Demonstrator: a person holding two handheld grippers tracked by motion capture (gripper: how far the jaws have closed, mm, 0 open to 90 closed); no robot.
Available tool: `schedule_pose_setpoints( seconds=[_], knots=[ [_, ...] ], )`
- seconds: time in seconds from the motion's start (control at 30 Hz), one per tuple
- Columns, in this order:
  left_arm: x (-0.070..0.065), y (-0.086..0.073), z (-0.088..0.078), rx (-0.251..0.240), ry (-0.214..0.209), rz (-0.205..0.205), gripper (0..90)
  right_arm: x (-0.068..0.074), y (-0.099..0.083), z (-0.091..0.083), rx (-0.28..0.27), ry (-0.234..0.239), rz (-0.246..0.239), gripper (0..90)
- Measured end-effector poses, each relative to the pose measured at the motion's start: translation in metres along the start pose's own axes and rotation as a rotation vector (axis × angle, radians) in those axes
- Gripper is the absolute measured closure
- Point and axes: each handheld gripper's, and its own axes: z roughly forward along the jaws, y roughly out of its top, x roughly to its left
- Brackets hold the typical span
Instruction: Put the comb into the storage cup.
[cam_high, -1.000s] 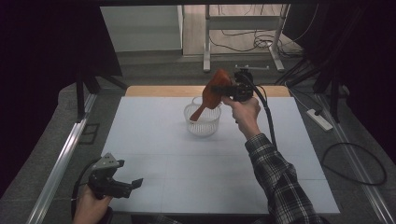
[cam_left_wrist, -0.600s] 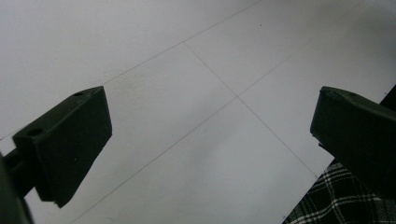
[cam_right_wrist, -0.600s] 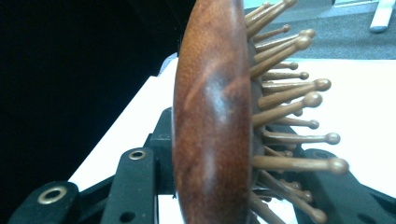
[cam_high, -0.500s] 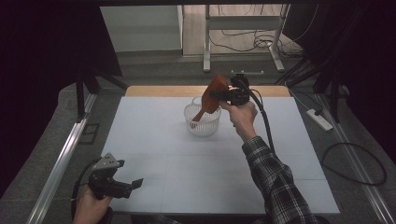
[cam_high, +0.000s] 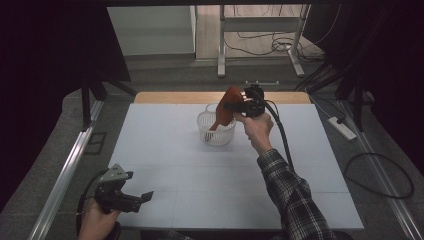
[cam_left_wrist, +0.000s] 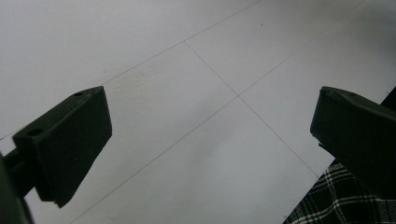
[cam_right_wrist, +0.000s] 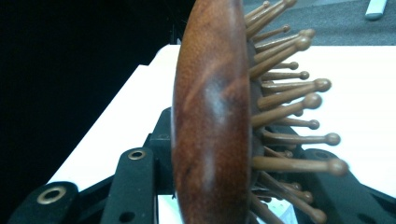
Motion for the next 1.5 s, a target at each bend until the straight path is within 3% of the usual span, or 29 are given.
schedule_pose_setpoints(
  seconds=[0.5, 1.1, 1.5],
  knots=[
    [-0.001, 0.0, 0.0, 0.006, 0.003, 0.005, 0.0, -0.004, -0.008, 0.006, -0.002, 0.004, 0.004, 55.3],
    [-0.001, 0.001, 0.002, 0.018, 0.007, 0.012, 0.0, -0.02, -0.019, 0.004, -0.016, -0.028, 0.046, 44.7],
    [-0.003, 0.002, 0.003, 0.028, 0.007, 0.026, 0.2, -0.016, -0.023, 0.007, -0.012, -0.1, -0.053, 31.1]
  ],
)
